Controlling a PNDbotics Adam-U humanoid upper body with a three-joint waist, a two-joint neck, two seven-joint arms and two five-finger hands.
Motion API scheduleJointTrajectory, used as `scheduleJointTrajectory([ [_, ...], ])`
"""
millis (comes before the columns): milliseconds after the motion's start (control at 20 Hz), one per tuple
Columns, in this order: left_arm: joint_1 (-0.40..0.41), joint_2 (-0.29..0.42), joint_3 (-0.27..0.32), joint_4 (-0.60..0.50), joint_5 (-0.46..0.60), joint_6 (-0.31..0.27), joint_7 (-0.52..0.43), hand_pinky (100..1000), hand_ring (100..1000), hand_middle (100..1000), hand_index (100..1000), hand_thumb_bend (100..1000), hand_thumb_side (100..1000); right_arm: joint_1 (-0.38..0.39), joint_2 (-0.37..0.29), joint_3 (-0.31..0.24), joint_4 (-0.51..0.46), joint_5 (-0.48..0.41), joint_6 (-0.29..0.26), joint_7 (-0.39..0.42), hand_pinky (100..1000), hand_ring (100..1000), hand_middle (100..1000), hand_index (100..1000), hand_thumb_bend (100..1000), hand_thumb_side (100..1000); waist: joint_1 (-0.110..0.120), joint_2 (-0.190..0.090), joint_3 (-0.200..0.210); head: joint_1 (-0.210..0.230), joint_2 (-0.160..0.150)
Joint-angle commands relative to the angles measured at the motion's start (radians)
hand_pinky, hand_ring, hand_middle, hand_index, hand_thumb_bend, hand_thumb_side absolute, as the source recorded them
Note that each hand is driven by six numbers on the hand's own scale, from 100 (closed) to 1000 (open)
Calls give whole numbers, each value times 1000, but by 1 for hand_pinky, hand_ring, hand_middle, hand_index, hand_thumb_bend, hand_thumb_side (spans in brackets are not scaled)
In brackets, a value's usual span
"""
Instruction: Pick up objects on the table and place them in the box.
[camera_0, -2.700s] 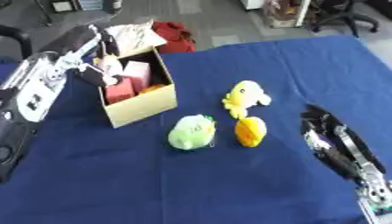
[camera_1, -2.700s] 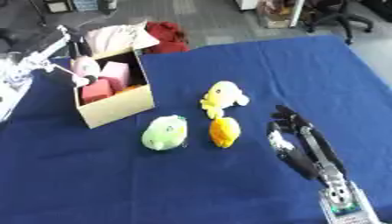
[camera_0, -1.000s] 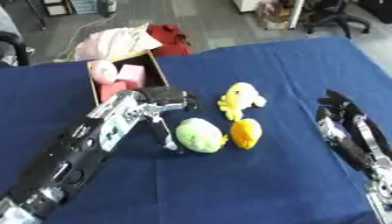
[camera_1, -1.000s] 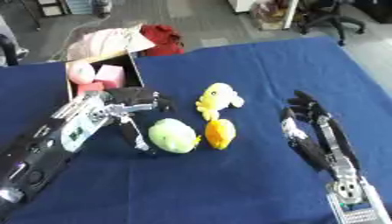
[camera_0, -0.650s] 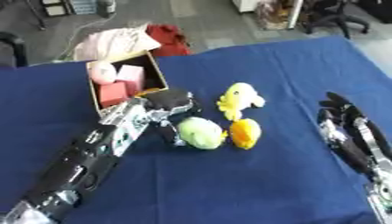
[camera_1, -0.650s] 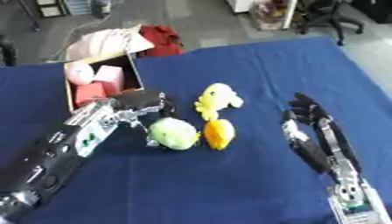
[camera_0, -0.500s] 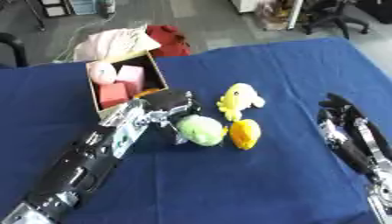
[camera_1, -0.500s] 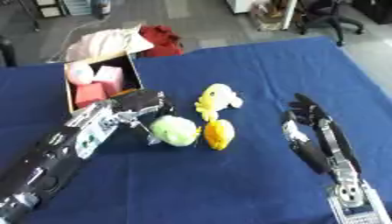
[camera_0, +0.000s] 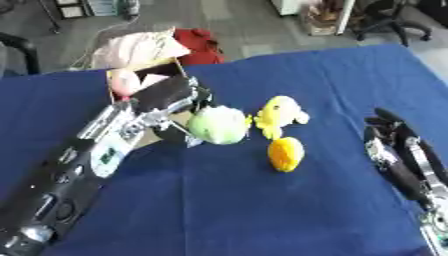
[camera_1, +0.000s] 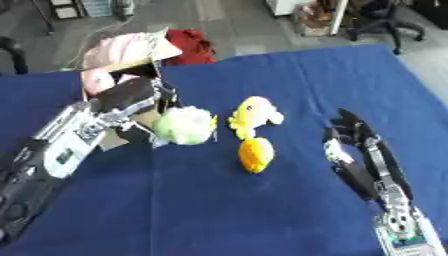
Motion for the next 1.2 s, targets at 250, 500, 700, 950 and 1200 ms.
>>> scheduleJointTrajectory([
  [250,12,111,115,-50,26,143,47,694,444,454,542,420,100,-4,-16,-4,-2,6,1,5,840,838,815,956,100,740,-4,-27,11,-3,-11],
  [500,-39,116,135,83,-16,184,72,694,448,457,546,428,100,-3,-15,4,3,3,-1,14,840,837,814,956,100,743,-9,-28,11,-6,-13],
  [700,-114,85,141,221,-72,189,85,703,475,488,582,448,100,-4,-12,10,5,1,-3,25,840,837,814,957,100,747,-13,-29,3,-3,-13],
  [950,-166,37,144,363,-139,166,67,761,640,676,759,574,162,-3,-12,14,7,-1,-4,34,840,836,814,957,100,749,-17,-28,-3,2,-12],
  [1200,-158,37,146,382,-151,121,40,845,792,843,894,784,445,-3,-12,15,8,-1,-4,40,841,835,813,957,100,752,-15,-27,-4,-1,-11],
])
